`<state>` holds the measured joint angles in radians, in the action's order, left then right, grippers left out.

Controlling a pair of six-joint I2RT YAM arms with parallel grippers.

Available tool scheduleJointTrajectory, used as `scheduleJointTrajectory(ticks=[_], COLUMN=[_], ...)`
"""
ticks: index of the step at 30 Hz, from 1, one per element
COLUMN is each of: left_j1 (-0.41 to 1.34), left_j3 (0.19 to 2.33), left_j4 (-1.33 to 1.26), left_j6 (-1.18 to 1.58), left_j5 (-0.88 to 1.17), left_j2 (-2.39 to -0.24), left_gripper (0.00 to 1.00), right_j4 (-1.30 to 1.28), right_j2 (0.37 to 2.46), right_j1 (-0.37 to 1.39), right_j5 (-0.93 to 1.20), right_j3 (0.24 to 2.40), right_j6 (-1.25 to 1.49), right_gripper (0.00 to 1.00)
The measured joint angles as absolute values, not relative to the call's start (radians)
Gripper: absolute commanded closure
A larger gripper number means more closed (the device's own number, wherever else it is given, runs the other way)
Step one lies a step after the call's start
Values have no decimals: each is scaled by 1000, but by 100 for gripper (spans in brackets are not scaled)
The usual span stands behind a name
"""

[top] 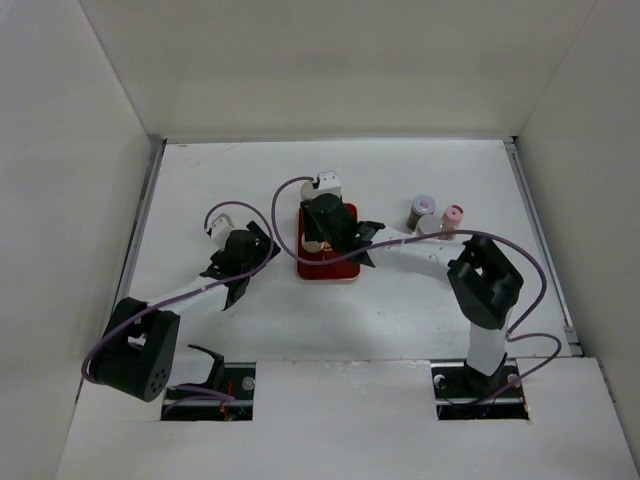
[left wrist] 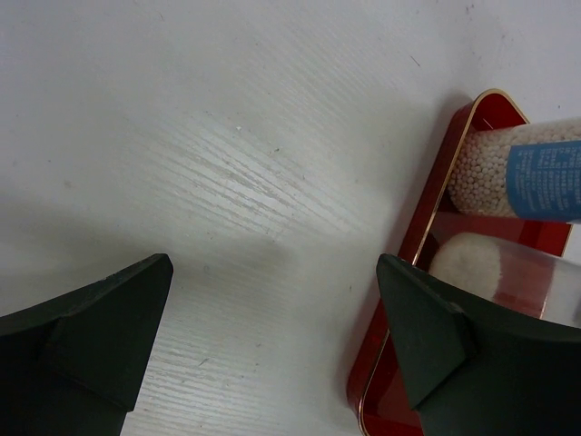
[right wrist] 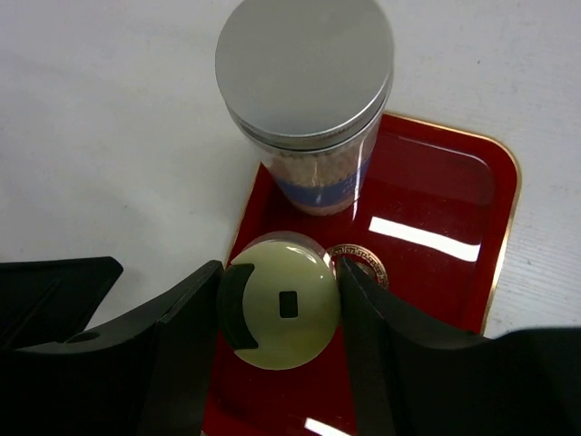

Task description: Organize the condiment bottles

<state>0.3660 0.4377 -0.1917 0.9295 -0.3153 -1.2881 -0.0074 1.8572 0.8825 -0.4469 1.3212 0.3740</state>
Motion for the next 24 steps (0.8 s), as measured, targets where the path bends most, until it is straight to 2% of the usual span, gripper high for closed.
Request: scheduleJointTrajectory(ticks=[3,6,8,12,17,21,24], left_j1=[366,366,366,365,365,366,367], left_j3=[438,438,438,438,438,438,438], left_j4=[-192,-192,-192,-192,-192,-194,-199], left_j6=[931,932,932,932,932,933,933], left_j5=[-313,-312,-310,-309,-307,-305,-302], left_j2=[-1288,-1288,-1288,-1288,-1288,-1289,-1295], left_gripper=[0,0,0,0,0,0,0], right_j4=[-10,-4,-4,-7,18,74,86], right_j2=[1885,1890,1885,1809,1485,1211,1130], right_j1=[888,891,892,892,834,611,397], right_j5=[-446,-454,-456,-454,-447,-476,-513], right_j3=[1324,1327,1327,1298,1130,987,902], right_j6=[378,383,384,380,376,382,390], right_gripper=[38,20,14,12,15,16,16])
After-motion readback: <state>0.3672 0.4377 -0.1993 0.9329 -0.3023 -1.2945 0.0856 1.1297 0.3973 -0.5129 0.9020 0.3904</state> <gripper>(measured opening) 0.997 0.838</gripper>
